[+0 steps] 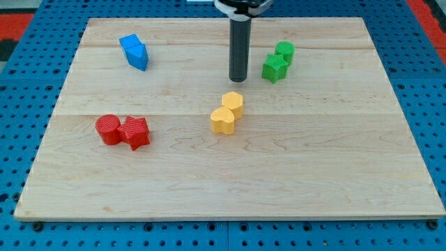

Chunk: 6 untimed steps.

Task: Move the green blocks at the top right side of the board

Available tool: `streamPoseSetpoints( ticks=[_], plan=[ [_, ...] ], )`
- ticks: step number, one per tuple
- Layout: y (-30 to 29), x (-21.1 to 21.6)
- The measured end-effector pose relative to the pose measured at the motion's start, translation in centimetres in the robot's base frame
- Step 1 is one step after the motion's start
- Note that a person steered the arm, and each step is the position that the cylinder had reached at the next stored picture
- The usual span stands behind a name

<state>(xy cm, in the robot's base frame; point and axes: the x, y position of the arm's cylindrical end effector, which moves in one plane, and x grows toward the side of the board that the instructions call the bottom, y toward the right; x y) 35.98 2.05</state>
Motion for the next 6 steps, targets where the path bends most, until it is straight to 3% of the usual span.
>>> streamPoseSetpoints(
  ticks=[3,5,6],
  plan=[
    [8.5,-1.0],
    [12.2,-8.9],
    [11.2,-8.9]
  ],
)
